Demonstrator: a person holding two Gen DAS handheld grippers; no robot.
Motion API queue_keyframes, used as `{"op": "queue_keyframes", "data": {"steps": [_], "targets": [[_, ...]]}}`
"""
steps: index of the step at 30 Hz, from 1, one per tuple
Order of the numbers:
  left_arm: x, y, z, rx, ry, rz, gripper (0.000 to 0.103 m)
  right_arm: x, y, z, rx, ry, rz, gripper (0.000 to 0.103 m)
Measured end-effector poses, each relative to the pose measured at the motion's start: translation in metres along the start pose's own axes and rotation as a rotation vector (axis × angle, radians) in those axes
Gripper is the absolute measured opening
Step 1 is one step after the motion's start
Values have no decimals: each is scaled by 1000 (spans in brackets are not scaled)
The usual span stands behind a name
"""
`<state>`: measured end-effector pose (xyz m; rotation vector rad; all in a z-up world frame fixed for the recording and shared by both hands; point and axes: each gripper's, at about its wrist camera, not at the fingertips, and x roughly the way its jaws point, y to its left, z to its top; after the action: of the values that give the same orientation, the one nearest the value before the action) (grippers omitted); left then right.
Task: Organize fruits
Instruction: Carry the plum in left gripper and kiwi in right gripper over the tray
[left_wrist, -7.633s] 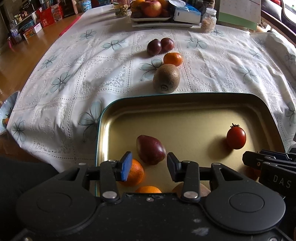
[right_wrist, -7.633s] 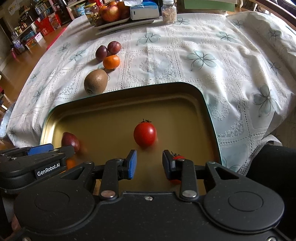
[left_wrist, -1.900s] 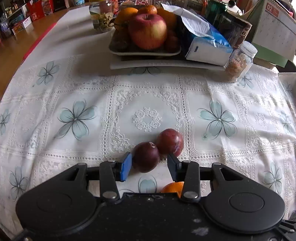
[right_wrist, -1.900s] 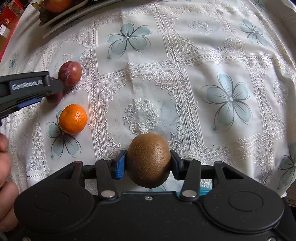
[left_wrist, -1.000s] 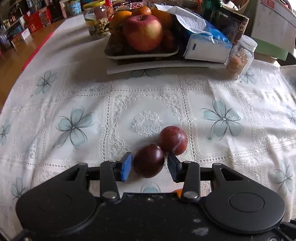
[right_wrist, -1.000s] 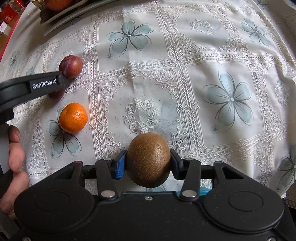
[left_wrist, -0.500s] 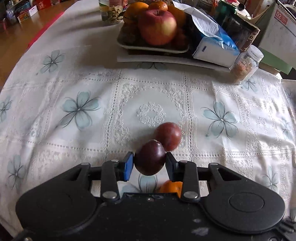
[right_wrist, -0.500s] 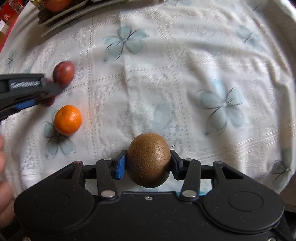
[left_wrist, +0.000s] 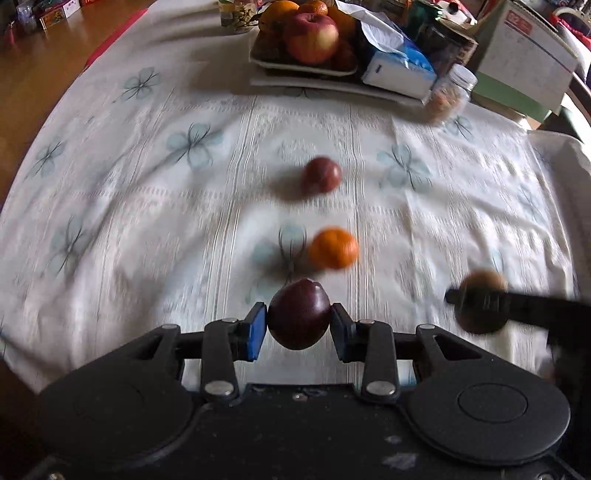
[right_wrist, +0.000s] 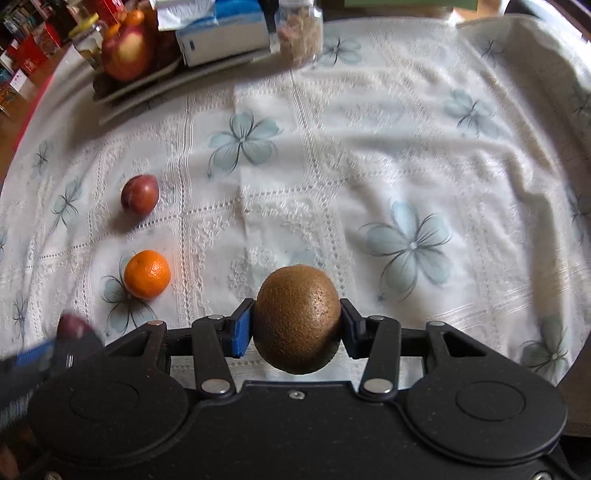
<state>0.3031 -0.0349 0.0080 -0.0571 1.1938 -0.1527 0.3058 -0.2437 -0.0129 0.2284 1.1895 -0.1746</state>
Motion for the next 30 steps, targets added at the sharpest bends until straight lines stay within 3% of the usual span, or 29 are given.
{"op": "queue_keyframes", "data": {"steps": [8,13,22,30], "targets": [[-38,5,-61,-12,-14,-11,37,-40,-16,-33,-48,-154,52,54],[-52,-1,-87,9,-38,-6,37,-60,-29,-73,-39,-195,66,54],[-53,-12,-116,18,-42,5,37,-89,-43,-162,-133,-256,42,54],[-49,-15,-125,30,-43,19,37,-97,-33,-192,-168,-261,118,54]]}}
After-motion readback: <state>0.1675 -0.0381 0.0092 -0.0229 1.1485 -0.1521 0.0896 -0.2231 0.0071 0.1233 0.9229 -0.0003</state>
